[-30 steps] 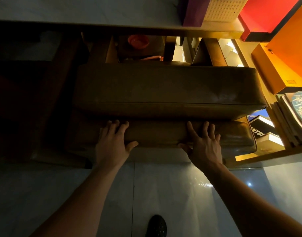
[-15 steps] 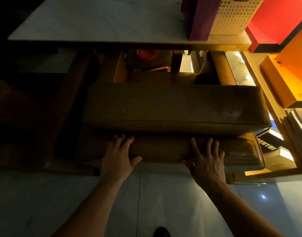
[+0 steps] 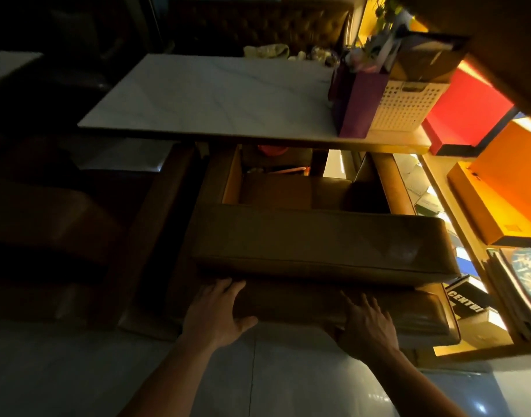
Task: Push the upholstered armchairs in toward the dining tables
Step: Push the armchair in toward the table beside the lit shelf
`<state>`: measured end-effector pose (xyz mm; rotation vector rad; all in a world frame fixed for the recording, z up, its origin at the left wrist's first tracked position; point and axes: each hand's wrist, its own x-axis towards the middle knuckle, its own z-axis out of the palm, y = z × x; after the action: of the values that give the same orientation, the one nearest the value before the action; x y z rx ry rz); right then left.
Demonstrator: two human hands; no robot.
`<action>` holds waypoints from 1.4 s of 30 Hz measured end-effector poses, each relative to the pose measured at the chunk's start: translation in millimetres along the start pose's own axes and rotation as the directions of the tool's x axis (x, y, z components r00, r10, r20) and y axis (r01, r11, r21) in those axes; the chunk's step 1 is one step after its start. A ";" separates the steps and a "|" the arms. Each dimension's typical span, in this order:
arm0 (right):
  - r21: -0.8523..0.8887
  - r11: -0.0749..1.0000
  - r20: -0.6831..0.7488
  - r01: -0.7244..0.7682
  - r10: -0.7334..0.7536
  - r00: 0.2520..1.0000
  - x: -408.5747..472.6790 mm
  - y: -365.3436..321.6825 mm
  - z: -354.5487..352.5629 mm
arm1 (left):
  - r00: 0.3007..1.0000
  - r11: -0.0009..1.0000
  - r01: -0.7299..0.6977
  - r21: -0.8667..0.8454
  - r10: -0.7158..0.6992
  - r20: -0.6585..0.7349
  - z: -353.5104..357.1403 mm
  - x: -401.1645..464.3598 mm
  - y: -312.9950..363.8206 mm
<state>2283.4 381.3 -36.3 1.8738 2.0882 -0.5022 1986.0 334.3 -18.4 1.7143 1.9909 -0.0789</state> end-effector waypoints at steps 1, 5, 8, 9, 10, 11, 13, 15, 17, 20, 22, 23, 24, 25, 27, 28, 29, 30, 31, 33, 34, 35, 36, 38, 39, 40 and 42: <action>0.006 1.000 0.011 0.008 -0.008 1.000 -5.7 -9.5 -4.0 | 1.000 1.000 -0.004 -0.009 0.004 0.003 -7.3 -6.1 -7.1; 0.033 0.999 0.032 0.015 -0.016 0.999 -28.7 -59.2 -21.5 | 1.000 0.999 -0.018 -0.032 0.018 0.006 -40.8 -33.4 -45.4; 0.052 0.998 0.029 0.040 -0.042 0.999 -48.1 -114.3 -41.4 | 1.000 0.999 -0.023 -0.041 0.023 -0.004 -72.6 -59.3 -87.9; 0.062 0.997 0.020 0.052 -0.053 0.998 -55.5 -134.8 -47.5 | 0.999 0.999 -0.030 -0.038 0.030 -0.016 -84.2 -68.8 -104.0; 0.067 0.996 0.013 0.057 -0.058 0.998 -63.9 -156.5 -54.0 | 0.999 0.999 -0.036 -0.036 0.035 -0.034 -96.1 -78.3 -121.7; 0.068 0.996 0.006 0.065 -0.065 0.998 -71.3 -178.5 -58.7 | 0.998 0.998 -0.043 -0.040 0.041 -0.054 -108.4 -88.1 -140.5; 0.071 0.994 -0.007 0.080 -0.080 0.997 -85.1 -223.9 -64.0 | 0.996 0.997 -0.045 -0.058 0.040 -0.086 -132.1 -108.6 -181.0; 0.070 0.993 -0.019 0.092 -0.091 0.996 -99.1 -271.6 -68.3 | 0.993 0.996 -0.042 -0.079 0.033 -0.111 -154.0 -128.1 -224.5; 0.091 0.989 -0.032 0.113 -0.111 0.993 -112.2 -321.0 -71.9 | 0.991 0.995 -0.039 -0.093 0.027 -0.132 -173.7 -145.8 -268.4; 0.121 0.979 -0.061 0.162 -0.156 0.986 -125.1 -385.9 -74.3 | 0.988 0.995 -0.022 -0.101 0.007 -0.152 -196.3 -167.0 -328.5; 0.118 0.972 -0.073 0.202 -0.194 0.978 -130.0 -425.1 -72.7 | 0.987 0.994 -0.005 -0.113 -0.013 -0.159 -207.3 -179.0 -364.6; 0.110 0.970 -0.073 0.218 -0.211 0.975 -132.3 -444.4 -70.8 | 0.987 0.993 0.006 -0.121 -0.025 -0.161 -210.4 -183.4 -381.7; 0.099 0.968 -0.071 0.233 -0.226 0.971 -133.2 -464.0 -68.5 | 0.985 0.991 0.015 -0.132 -0.038 -0.166 -212.2 -187.4 -398.7; 0.083 0.965 -0.071 0.249 -0.243 0.967 -133.3 -483.5 -66.3 | 0.984 0.989 0.025 -0.146 -0.051 -0.173 -213.5 -190.0 -415.8; 0.060 0.957 -0.051 0.284 -0.282 0.958 -127.9 -522.0 -58.9 | 0.978 0.981 0.042 -0.187 -0.079 -0.194 -213.6 -192.7 -450.1; 0.060 0.949 -0.036 0.311 -0.309 0.950 -122.8 -540.7 -53.6 | 0.975 0.977 0.053 -0.207 -0.095 -0.200 -211.9 -193.2 -468.0; 0.056 0.940 -0.021 0.337 -0.336 0.942 -117.3 -559.6 -47.1 | 0.973 0.973 0.067 -0.223 -0.113 -0.203 -210.2 -194.3 -485.8; 0.049 0.932 -0.008 0.359 -0.359 0.933 -111.4 -579.6 -39.4 | 0.970 0.968 0.081 -0.237 -0.132 -0.205 -208.0 -195.2 -503.7; 0.045 0.926 0.008 0.374 -0.375 0.927 -106.4 -600.7 -31.0 | 0.966 0.963 0.101 -0.251 -0.155 -0.207 -205.1 -195.7 -521.4; 0.053 0.920 0.039 0.389 -0.391 0.920 -95.4 -646.5 -12.4 | 0.952 0.950 0.146 -0.277 -0.212 -0.223 -198.7 -195.3 -558.5; 0.057 0.918 0.048 0.392 -0.395 0.918 -88.6 -670.9 -2.8 | 0.943 0.947 0.170 -0.274 -0.237 -0.234 -195.9 -194.5 -578.8; 0.061 0.915 0.056 0.398 -0.401 0.914 -82.3 -695.3 6.9 | 0.937 0.944 0.199 -0.263 -0.262 -0.232 -193.2 -193.3 -601.1; 0.073 0.910 0.067 0.409 -0.413 0.908 -75.2 -719.7 18.0 | 0.931 0.940 0.233 -0.249 -0.289 -0.222 -190.1 -191.8 -624.2; 0.103 0.900 0.098 0.425 -0.434 0.896 -62.2 -766.5 34.9 | 0.926 0.937 0.293 -0.188 -0.327 -0.188 -188.6 -188.5 -670.0; 0.110 0.897 0.114 0.428 -0.439 0.891 -55.2 -787.1 40.3 | 0.925 0.939 0.310 -0.146 -0.334 -0.181 -190.9 -185.8 -691.0; 0.116 0.897 0.123 0.427 -0.439 0.890 -48.6 -805.3 44.4 | 0.923 0.940 0.324 -0.104 -0.338 -0.186 -194.6 -182.6 -709.9; 0.120 0.903 0.118 0.411 -0.425 0.898 -37.9 -833.9 50.3 | 0.916 0.943 0.330 -0.046 -0.331 -0.225 -200.7 -172.9 -747.2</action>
<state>1458.3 247.7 -11.7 1.3738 2.4086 -0.8168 1230.0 98.7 19.3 1.4173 2.4357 0.0115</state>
